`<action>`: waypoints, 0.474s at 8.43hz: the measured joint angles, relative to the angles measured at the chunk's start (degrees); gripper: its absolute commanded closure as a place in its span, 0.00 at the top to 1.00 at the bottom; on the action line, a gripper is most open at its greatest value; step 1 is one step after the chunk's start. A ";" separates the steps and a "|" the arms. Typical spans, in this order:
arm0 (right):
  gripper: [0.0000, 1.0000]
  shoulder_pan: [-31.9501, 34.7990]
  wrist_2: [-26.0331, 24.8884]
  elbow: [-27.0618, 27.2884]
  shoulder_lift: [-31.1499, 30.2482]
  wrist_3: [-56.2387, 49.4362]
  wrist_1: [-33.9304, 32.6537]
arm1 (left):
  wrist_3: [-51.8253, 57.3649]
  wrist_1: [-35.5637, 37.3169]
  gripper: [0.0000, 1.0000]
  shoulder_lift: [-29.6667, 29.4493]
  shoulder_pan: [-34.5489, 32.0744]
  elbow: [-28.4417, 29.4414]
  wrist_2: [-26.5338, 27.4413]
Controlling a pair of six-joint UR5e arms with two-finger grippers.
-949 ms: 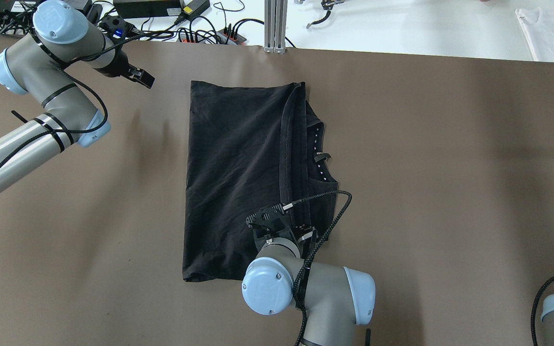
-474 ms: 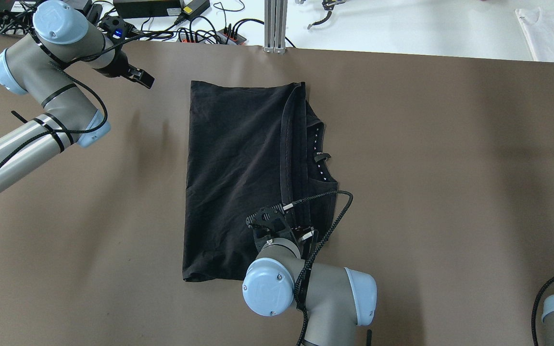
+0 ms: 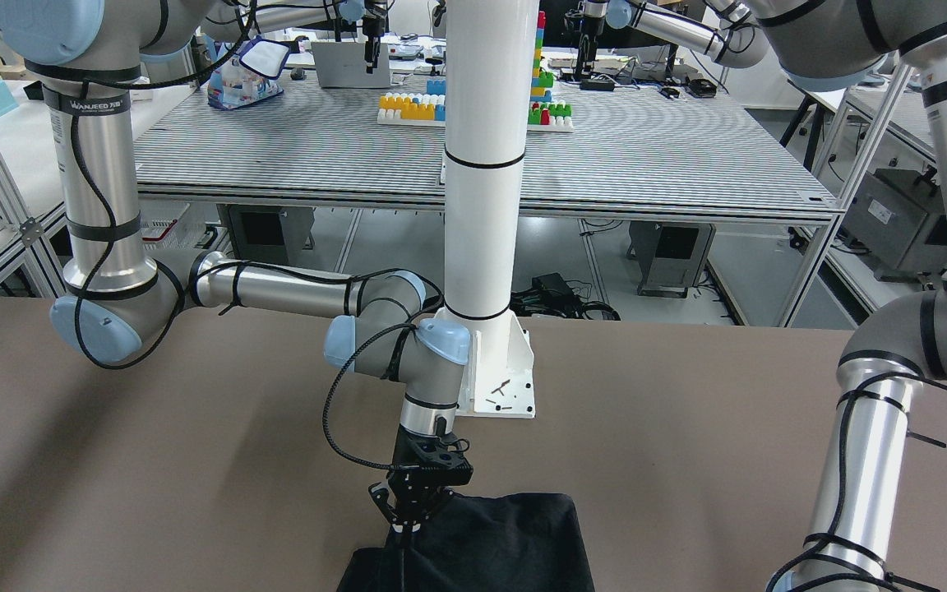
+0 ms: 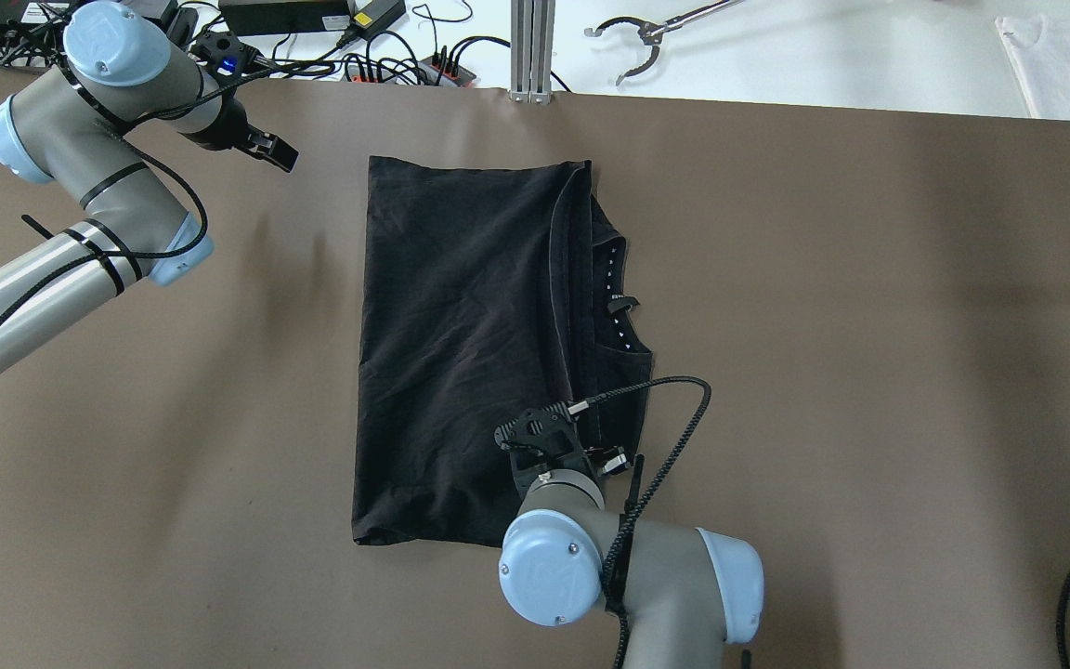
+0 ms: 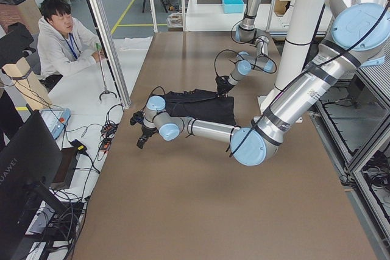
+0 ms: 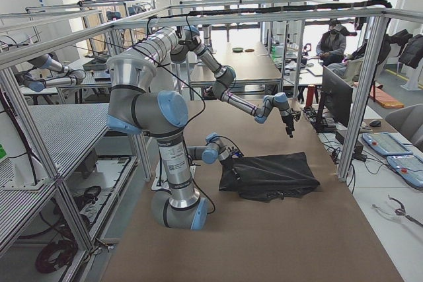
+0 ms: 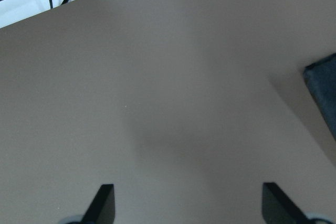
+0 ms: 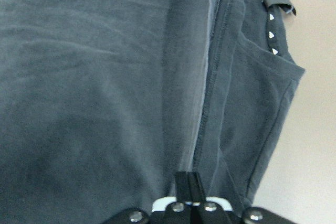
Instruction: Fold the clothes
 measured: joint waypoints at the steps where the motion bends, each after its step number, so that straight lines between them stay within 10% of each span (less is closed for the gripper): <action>1: 0.11 0.01 0.14 2.65 -2.81 -0.03 -0.01 | 0.00 -0.02 1.00 0.14 0.02 -0.11 0.00; 2: 0.89 0.02 0.21 4.33 -4.87 0.02 0.08 | 0.00 -0.03 1.00 0.23 0.04 -0.21 0.00; 4: 0.94 0.03 0.28 5.49 -7.11 1.66 1.60 | 0.00 -0.06 1.00 0.34 0.02 -0.29 0.00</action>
